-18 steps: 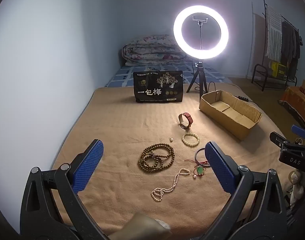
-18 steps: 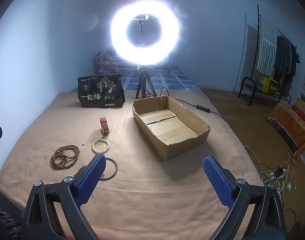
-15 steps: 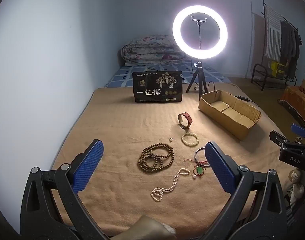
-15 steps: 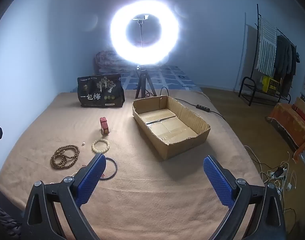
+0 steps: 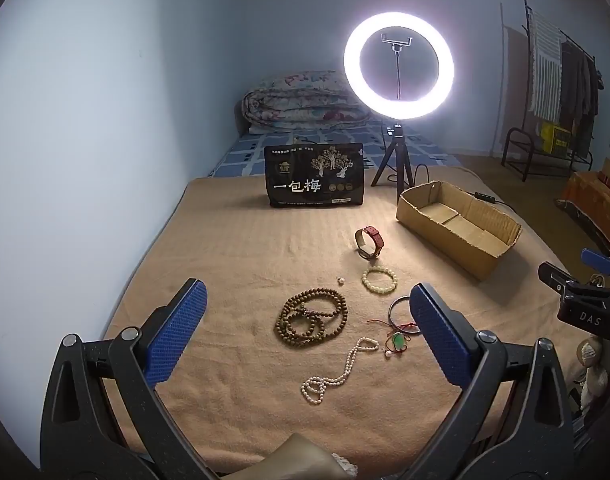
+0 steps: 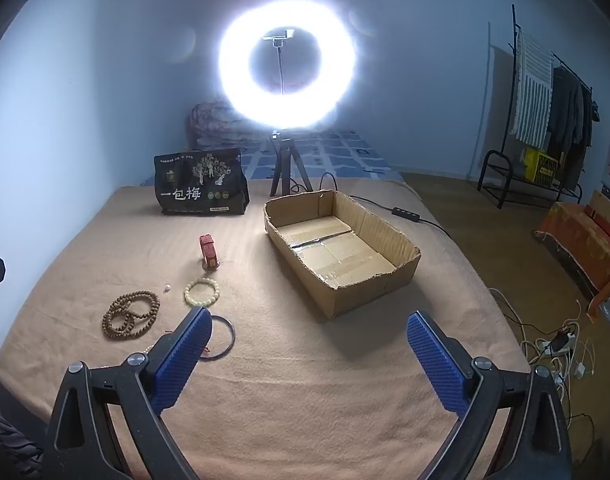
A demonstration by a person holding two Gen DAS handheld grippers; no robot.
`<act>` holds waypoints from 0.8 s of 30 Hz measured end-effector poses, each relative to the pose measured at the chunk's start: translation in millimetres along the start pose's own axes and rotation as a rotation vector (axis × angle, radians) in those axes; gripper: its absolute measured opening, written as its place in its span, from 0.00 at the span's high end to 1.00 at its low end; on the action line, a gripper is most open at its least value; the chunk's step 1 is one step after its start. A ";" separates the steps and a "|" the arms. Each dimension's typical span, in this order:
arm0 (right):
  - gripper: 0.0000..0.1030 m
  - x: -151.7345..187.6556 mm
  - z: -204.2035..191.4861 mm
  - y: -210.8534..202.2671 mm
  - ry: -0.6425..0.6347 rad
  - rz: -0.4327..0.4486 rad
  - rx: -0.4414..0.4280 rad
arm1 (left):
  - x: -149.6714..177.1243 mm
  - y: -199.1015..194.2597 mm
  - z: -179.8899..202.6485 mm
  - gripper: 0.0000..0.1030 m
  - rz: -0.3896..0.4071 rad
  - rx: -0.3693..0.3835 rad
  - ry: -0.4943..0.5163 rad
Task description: Organize jewelry
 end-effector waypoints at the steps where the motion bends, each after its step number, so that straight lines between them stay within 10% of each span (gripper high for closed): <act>1: 0.03 0.0 0.7 -0.2 0.001 0.000 -0.001 | 0.1 -0.2 0.2 0.00 0.000 0.000 0.000; 24: 0.04 1.2 2.2 3.7 0.019 -0.026 -0.014 | 0.0 -0.4 -0.4 0.00 0.003 0.001 0.000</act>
Point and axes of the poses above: each gripper's, at about its wrist camera, not at the fingertips, and y roughly the way its jaws point, z to its right, x to its underside, the point moved 1 cm from there along y, roughly the way its jaws point, and after that the axes turned 2 degrees about x, right-handed, at the moved point
